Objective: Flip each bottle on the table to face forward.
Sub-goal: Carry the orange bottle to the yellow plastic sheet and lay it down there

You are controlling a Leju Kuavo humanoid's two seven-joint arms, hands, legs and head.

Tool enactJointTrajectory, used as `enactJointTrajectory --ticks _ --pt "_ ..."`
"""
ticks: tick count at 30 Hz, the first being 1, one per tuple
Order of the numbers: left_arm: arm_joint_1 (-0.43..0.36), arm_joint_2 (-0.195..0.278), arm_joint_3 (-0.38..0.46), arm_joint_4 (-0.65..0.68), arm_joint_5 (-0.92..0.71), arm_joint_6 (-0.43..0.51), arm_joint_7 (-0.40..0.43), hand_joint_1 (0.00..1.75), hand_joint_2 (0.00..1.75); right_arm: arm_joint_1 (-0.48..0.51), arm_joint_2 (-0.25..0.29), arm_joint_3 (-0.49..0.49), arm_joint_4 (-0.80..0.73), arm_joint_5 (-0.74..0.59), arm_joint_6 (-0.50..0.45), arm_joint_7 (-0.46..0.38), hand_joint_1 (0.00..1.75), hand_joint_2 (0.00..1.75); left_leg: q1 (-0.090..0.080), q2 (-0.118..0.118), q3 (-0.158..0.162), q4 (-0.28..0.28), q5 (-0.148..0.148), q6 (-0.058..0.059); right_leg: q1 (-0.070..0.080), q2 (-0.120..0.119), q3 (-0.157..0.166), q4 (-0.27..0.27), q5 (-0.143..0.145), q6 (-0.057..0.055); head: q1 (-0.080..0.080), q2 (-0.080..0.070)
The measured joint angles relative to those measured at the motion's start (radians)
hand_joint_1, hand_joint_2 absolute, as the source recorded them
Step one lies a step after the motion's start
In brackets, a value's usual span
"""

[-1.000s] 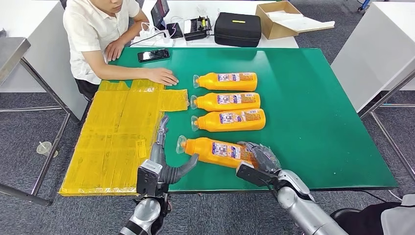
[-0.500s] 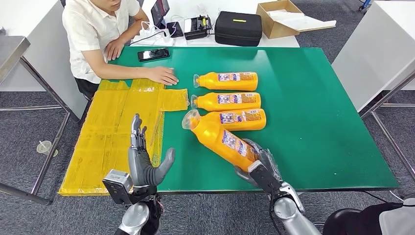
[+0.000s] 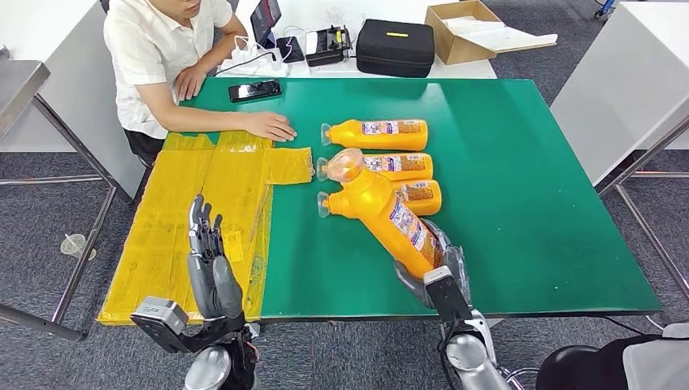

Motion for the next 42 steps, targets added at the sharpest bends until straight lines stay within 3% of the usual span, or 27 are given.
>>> enactJointTrajectory --ticks 5,12,19,23,31,42 --pt "0.002 0.001 0.005 -0.004 0.056 -0.032 0.007 0.00 0.00 0.004 0.008 -0.004 -0.011 0.005 -0.016 -0.008 1.75 1.75 0.000 0.000 0.000 0.000 0.000 0.000 0.000 0.000 0.000 0.000 0.000 0.000 0.000 0.000" --pt "-0.020 0.011 -0.019 0.080 0.230 -0.324 0.156 0.00 0.00 -0.013 0.017 0.039 -0.011 0.034 0.051 -0.036 1.75 1.75 0.000 0.000 0.000 0.000 0.000 0.000 0.000 0.000 0.000 0.000 0.000 0.000 0.000 0.000" --pt "-0.100 0.004 -0.064 0.248 0.192 -0.361 0.205 0.00 0.00 -0.084 0.025 0.158 0.060 0.058 0.098 -0.045 1.75 1.75 0.000 0.000 0.000 0.000 0.001 0.000 0.000 0.000 0.000 0.000 0.000 0.000 0.000 0.000" --pt "-0.133 0.000 -0.075 0.301 0.197 -0.387 0.228 0.00 1.75 -0.117 0.028 0.201 0.097 0.059 0.106 -0.046 1.75 1.75 0.000 0.000 0.000 0.000 0.000 0.000 0.000 0.000 0.000 0.000 0.000 0.000 0.000 0.000" --pt "-0.183 -0.017 -0.078 0.388 0.266 -0.476 0.298 0.00 1.75 -0.186 0.036 0.267 0.143 0.064 0.116 -0.053 1.74 1.75 0.000 0.000 0.000 0.000 0.000 0.000 0.000 0.000 0.000 0.000 0.000 0.000 0.000 0.000" --pt "-0.213 -0.026 -0.096 0.425 0.211 -0.433 0.219 0.00 1.75 -0.223 0.050 0.322 0.179 0.033 0.139 -0.053 1.75 1.75 0.000 0.000 0.000 0.000 0.000 0.000 0.000 0.000 0.000 0.000 0.000 0.000 0.000 0.000"
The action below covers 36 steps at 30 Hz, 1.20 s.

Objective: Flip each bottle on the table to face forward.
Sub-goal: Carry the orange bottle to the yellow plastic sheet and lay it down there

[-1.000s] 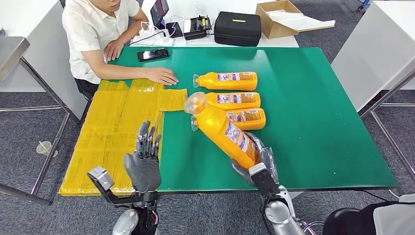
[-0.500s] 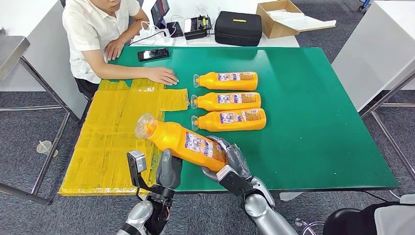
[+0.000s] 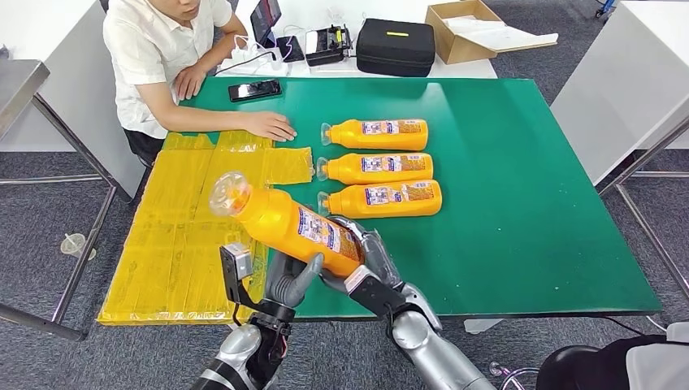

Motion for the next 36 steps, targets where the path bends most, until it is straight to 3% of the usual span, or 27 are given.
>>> enactJointTrajectory --ticks 9,16,23,24,28,31,32,35,36 --pt "0.006 -0.003 0.005 -0.035 0.008 0.036 -0.048 0.00 1.75 -0.018 0.008 0.026 0.018 -0.016 0.030 0.002 1.75 1.75 0.000 0.000 0.000 0.000 0.000 0.000 0.000 0.000 0.000 0.000 0.000 0.000 0.000 0.000" --pt "0.026 -0.005 0.034 -0.085 0.153 -0.004 -0.007 0.00 1.75 -0.021 0.022 0.051 0.058 -0.020 0.034 0.005 1.75 1.75 0.000 0.000 0.000 0.000 0.000 0.000 0.000 0.000 0.000 0.000 0.000 0.000 0.000 0.000" --pt "0.034 -0.005 0.065 -0.105 0.186 -0.015 0.002 0.00 1.75 -0.023 0.025 0.057 0.088 -0.021 0.034 0.003 1.71 1.75 0.000 0.000 0.000 0.000 0.000 0.000 0.000 0.000 0.000 0.000 0.000 0.000 0.000 0.000" --pt "0.035 -0.005 0.069 -0.107 0.196 -0.018 0.004 0.07 1.75 -0.023 0.026 0.058 0.092 -0.021 0.034 0.002 1.69 1.75 0.000 0.000 0.000 0.000 0.000 0.000 0.000 0.000 0.000 0.000 0.000 0.000 0.000 0.000" --pt "0.039 -0.005 0.078 -0.114 0.220 -0.025 0.008 1.47 1.75 -0.024 0.031 0.059 0.107 -0.021 0.031 -0.001 1.64 1.75 0.000 0.000 0.000 0.000 0.000 0.000 0.000 0.000 0.000 0.000 0.000 0.000 0.000 0.000" --pt "0.040 -0.005 0.079 -0.117 0.220 -0.024 0.007 1.75 1.75 -0.027 0.033 0.059 0.117 -0.021 0.028 -0.004 1.49 1.75 0.000 0.000 0.000 0.000 0.000 0.000 0.000 0.000 0.000 0.000 0.000 0.000 0.000 0.000" --pt "0.040 -0.005 0.079 -0.117 0.219 -0.024 0.006 1.75 1.75 -0.029 0.034 0.059 0.120 -0.021 0.027 -0.005 1.41 1.75 0.000 0.000 0.000 0.000 0.000 0.000 0.000 0.000 0.000 0.000 0.000 0.000 0.000 0.000" --pt "0.041 -0.005 0.078 -0.117 0.217 -0.023 0.000 1.75 1.75 -0.034 0.035 0.060 0.126 -0.021 0.027 -0.008 0.88 1.75 0.000 0.000 0.000 0.000 0.000 0.000 0.000 0.000 -0.001 0.000 0.000 0.000 0.000 0.000" --pt "0.041 -0.005 0.078 -0.118 0.216 -0.022 -0.002 1.75 1.75 -0.036 0.036 0.061 0.128 -0.021 0.027 -0.009 0.63 1.75 0.000 0.000 0.000 0.000 0.000 0.000 0.000 0.000 -0.001 0.000 0.000 0.000 0.000 0.000"
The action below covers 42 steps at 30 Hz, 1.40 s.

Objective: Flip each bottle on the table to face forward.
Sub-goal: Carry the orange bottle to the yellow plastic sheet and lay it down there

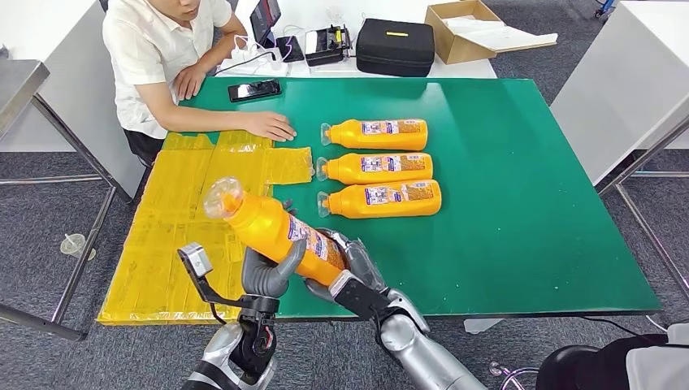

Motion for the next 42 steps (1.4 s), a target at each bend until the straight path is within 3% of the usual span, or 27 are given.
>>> enactJointTrajectory --ticks 2,4,19,23,27,31,33,35,38,42 --pt "0.000 0.000 0.000 -0.001 -0.003 0.001 -0.005 1.75 1.75 -0.002 0.002 0.001 0.003 0.000 0.000 -0.001 0.24 1.75 0.000 0.000 0.000 0.000 0.000 0.000 0.000 0.000 0.000 0.000 0.000 0.000 0.000 0.000" --pt "0.000 0.000 -0.001 -0.005 -0.005 0.001 -0.008 1.75 1.75 -0.002 0.004 0.004 0.007 0.001 -0.005 -0.002 0.02 1.75 0.000 0.000 0.000 0.000 0.000 0.000 0.000 0.000 0.000 0.000 0.000 0.000 0.000 0.000" --pt "-0.001 0.000 -0.013 -0.026 -0.002 0.005 -0.008 1.75 1.75 -0.001 0.008 0.013 0.049 0.003 -0.049 -0.002 0.00 1.75 0.000 0.000 0.000 0.000 0.000 0.000 0.000 0.000 0.000 0.000 0.000 0.000 0.000 0.000" --pt "-0.001 0.003 -0.021 -0.049 -0.101 0.114 -0.035 1.75 1.75 0.005 0.013 0.011 0.072 0.017 -0.119 0.005 0.00 1.75 0.000 0.000 0.000 0.000 0.000 0.000 0.000 0.000 0.000 0.000 0.000 0.000 0.000 0.000" --pt "-0.001 0.016 -0.026 -0.078 -0.295 0.313 -0.083 1.75 1.75 0.040 0.009 -0.009 0.094 0.056 -0.246 0.007 0.00 0.00 0.000 0.000 0.000 0.000 0.000 0.000 0.000 0.000 0.000 0.000 0.000 0.000 0.000 0.000" --pt "-0.001 0.034 -0.026 -0.086 -0.488 0.504 -0.109 1.75 1.75 0.073 0.001 -0.052 0.104 0.092 -0.387 0.010 0.00 0.00 0.000 0.000 -0.001 0.000 0.000 0.000 0.000 0.000 0.000 0.000 0.000 0.000 0.000 0.000" --pt "0.001 0.048 -0.023 -0.087 -0.619 0.624 -0.116 1.75 1.75 0.094 -0.002 -0.097 0.101 0.111 -0.502 0.010 0.00 0.00 0.000 0.000 0.000 0.000 0.000 0.000 0.000 0.000 0.000 0.000 0.000 0.000 0.000 0.000" --pt "0.008 0.065 -0.010 -0.093 -0.713 0.685 -0.119 1.75 1.75 0.119 -0.007 -0.164 0.083 0.126 -0.563 -0.007 0.00 0.00 0.000 0.000 0.000 0.000 0.000 0.000 0.000 0.000 0.000 0.000 0.000 0.000 0.000 0.000" --pt "0.028 0.081 0.029 -0.116 -0.930 0.752 -0.116 1.68 1.75 0.171 0.000 -0.304 -0.004 0.160 -0.578 -0.066 0.00 0.00 0.000 0.000 -0.001 0.000 0.000 0.000 0.000 0.000 0.000 0.000 0.000 0.000 0.000 0.000" --pt "0.039 0.067 0.161 -0.130 -1.440 0.788 -0.080 1.64 1.75 0.220 0.020 -0.437 -0.158 0.152 -0.579 -0.090 0.00 0.00 0.000 0.000 0.000 0.000 0.000 0.000 0.000 0.000 0.000 0.000 0.000 0.000 0.000 0.000"
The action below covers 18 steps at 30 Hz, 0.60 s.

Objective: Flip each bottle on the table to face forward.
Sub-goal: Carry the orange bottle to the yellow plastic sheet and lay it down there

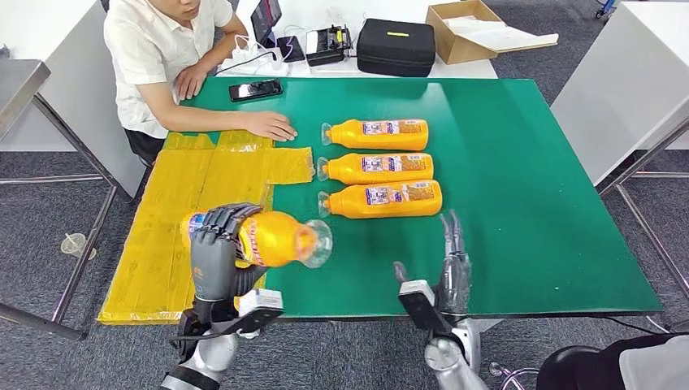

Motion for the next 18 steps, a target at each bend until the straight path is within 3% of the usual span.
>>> enactJointTrajectory --ticks 2,4,11,14,18 --pt "0.000 -0.011 0.063 0.001 -0.110 0.001 0.013 1.64 1.75 0.013 0.006 -0.025 -0.051 -0.005 0.000 -0.001 0.00 0.00 0.000 0.002 0.001 0.000 0.000 0.000 0.000 0.001 0.000 0.000 0.000 0.000 0.000 0.000" --pt "0.000 -0.020 0.105 0.001 -0.120 0.002 0.018 1.64 1.75 0.025 0.011 -0.041 -0.086 -0.005 0.000 -0.002 0.00 0.00 0.000 0.003 0.001 0.000 0.000 0.000 0.000 0.001 0.000 0.000 0.000 0.000 0.000 0.000" --pt "-0.001 -0.037 0.167 0.004 -0.149 0.003 0.033 1.58 1.75 0.039 0.019 -0.066 -0.143 -0.009 0.000 -0.002 0.00 0.00 0.000 0.002 0.001 0.000 0.000 0.000 0.000 0.001 0.000 0.000 0.000 0.000 0.000 0.000" --pt "-0.024 -0.038 0.187 0.046 -0.340 0.003 0.125 1.59 1.75 0.036 0.019 -0.047 -0.149 -0.041 0.000 -0.002 0.00 0.00 0.000 0.001 0.001 0.000 0.000 0.000 0.000 0.000 0.000 0.000 0.000 0.000 0.000 0.000" --pt "-0.111 -0.022 0.183 0.202 -0.524 0.003 0.277 1.58 1.75 0.011 0.019 0.011 -0.143 -0.085 0.003 -0.002 0.00 1.75 0.000 0.002 0.001 0.000 0.001 0.000 0.000 0.001 0.000 0.000 0.001 0.000 0.000 0.000"
